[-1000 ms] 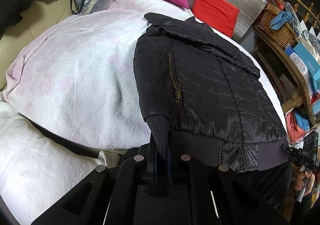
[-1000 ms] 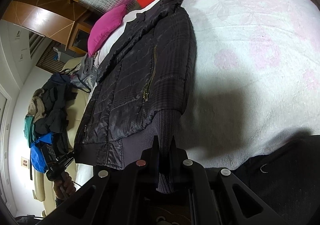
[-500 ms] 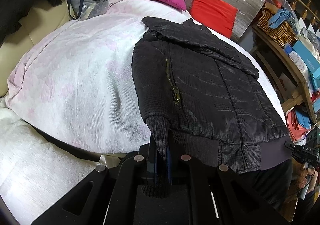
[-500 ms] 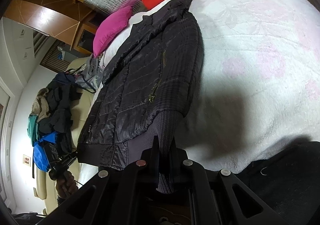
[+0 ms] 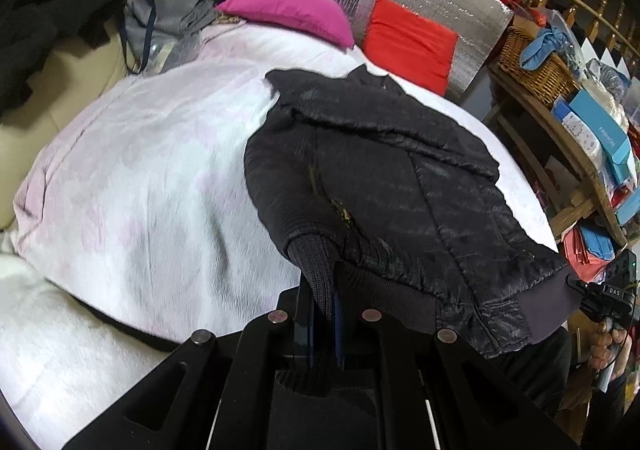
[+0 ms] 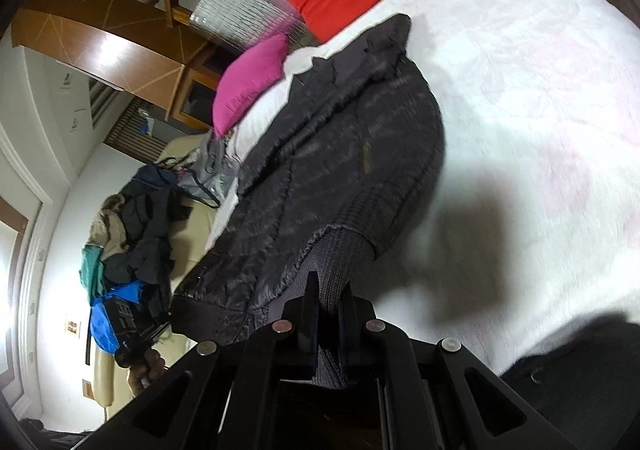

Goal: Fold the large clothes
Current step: 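Fold the hem up toward the collar with both tools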

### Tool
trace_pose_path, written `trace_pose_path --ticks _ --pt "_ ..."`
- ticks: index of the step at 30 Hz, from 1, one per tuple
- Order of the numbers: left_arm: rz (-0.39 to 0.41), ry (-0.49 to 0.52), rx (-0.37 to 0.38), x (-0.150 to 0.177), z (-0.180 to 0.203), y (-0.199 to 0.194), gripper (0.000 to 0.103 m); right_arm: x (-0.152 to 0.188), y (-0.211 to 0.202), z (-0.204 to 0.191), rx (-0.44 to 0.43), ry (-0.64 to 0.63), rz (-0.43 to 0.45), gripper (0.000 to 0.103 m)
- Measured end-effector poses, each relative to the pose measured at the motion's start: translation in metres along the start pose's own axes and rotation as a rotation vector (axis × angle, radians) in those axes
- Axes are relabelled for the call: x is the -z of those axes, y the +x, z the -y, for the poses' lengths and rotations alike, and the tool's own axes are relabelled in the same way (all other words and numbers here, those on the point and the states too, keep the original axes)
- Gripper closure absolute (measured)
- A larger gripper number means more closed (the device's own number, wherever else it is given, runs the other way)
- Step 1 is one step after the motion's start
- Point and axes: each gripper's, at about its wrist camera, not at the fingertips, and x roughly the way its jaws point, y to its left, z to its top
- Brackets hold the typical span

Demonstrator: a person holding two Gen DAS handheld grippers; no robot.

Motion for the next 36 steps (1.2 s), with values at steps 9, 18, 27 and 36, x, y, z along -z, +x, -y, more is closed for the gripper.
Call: trace_pose_path --ticks 9,18,27,36 --pt "0.059 0.003 0.029 -0.028 0.007 -0.01 0.095 -0.021 -0.008 -0.013 -0.032 -0.018 0.039 0.095" --pt "0.091 -0.004 0.037 -0.031 0.006 -0.019 0.095 -0.024 -0.017 -0.023 -0.037 -0.041 0.065 0.095" --pt "0.092 -0.027 0.041 -0.009 -0.001 -0.029 0.095 -0.007 -0.028 -0.027 -0.031 -0.043 0.079 0.095" --pt "0.095 -0.036 0.053 -0.001 -0.005 -0.041 0.095 0.001 -0.039 -0.026 -0.036 -0.044 0.084 0.095"
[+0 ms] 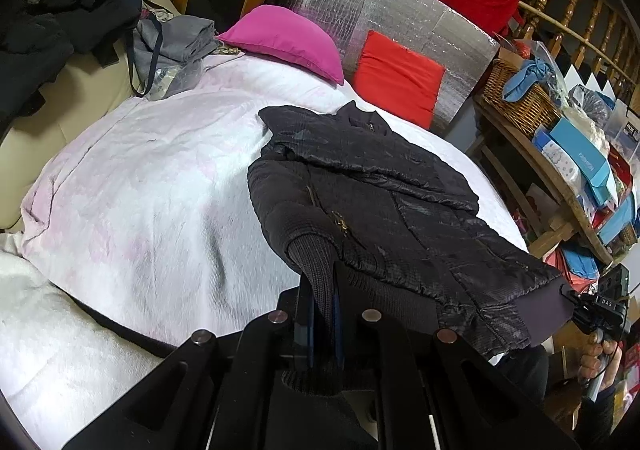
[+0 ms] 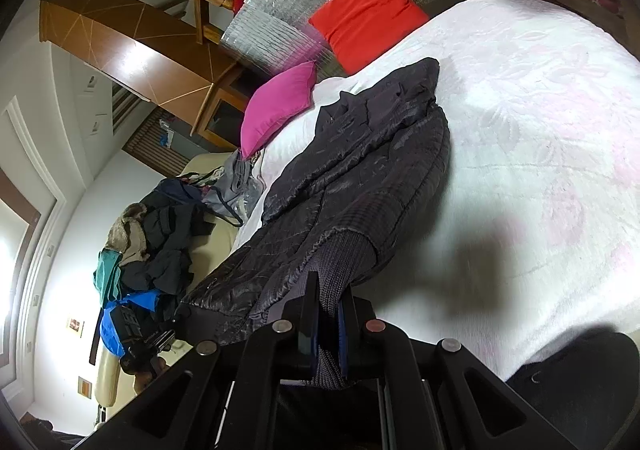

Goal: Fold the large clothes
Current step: 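Fold the hem up toward the collar with both tools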

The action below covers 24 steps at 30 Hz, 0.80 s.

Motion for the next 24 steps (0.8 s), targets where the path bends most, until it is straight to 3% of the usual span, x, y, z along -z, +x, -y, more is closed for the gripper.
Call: trace_pose_path --ticks 24 --pt "0.015 0.032 0.027 -0.064 0.011 0.018 0.095 -0.052 0.004 -0.019 -0.04 -0.049 0.039 0.096"
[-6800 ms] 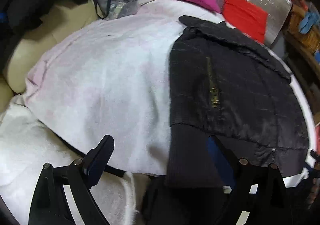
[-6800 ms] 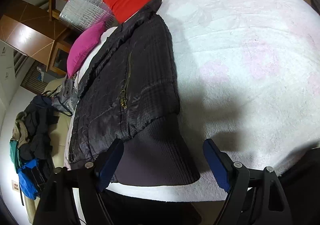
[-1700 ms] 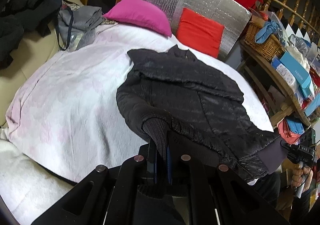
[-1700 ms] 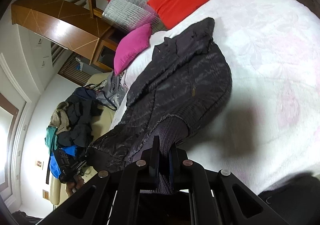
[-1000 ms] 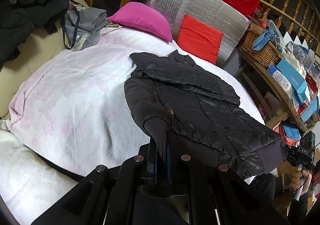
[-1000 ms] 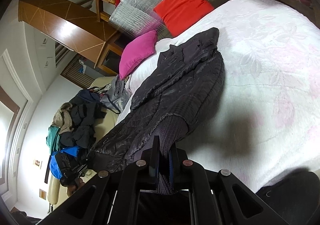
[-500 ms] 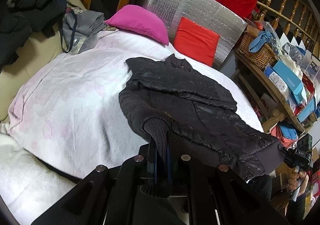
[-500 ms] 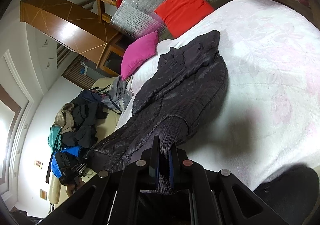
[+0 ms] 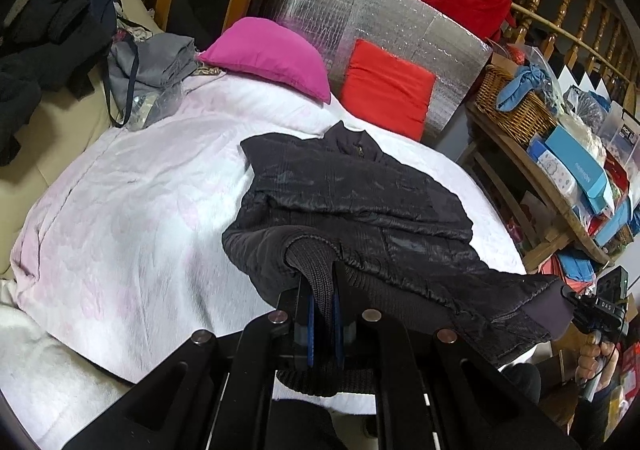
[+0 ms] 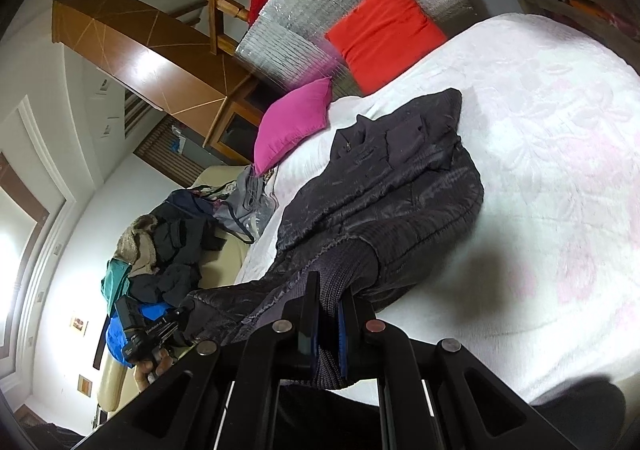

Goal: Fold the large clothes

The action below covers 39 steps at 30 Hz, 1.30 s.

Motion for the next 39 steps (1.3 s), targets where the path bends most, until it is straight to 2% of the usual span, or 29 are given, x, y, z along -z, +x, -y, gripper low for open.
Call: trace_pose_path --ticks 9,23,39 --pt "0.014 0.014 -0.007 -0.014 0.004 0.002 0.095 -0.017 0.006 -0.002 -0.016 -0.013 0.004 0.096" --pt "0.053 0.014 -0.03 -0.06 0.013 0.019 0.095 -0.08 0.03 -0.021 0.004 -0.049 0.035 0.096" --pt "0.057 0.007 -0.132 -0.082 0.025 0.038 0.095 -0.117 0.058 -0.036 0.048 -0.066 0.047 0.096"
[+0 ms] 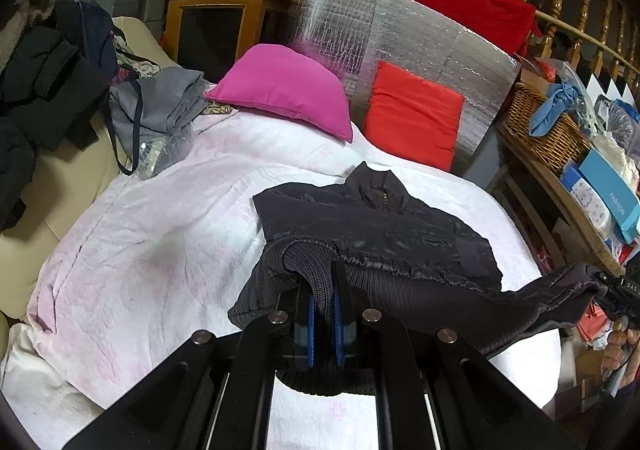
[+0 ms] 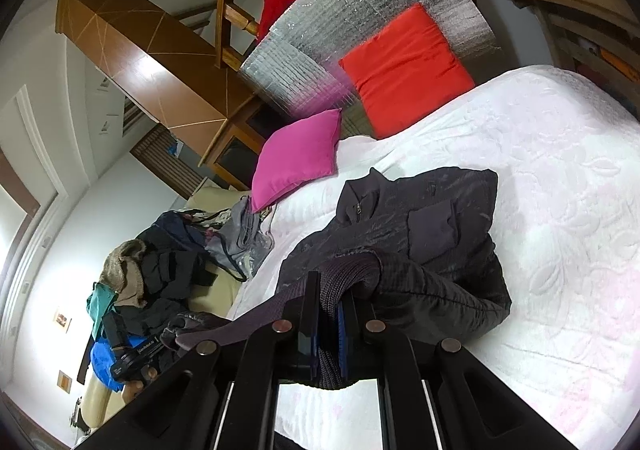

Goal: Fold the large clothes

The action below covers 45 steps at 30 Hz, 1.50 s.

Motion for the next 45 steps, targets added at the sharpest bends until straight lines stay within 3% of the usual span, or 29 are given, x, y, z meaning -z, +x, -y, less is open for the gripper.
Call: trace_pose_path --ticks 45 --pt "0.002 -0.017 -0.092 -0.055 0.009 0.075 0.095 -0.063 0.069 0.011 0.086 0.017 0.008 0.096"
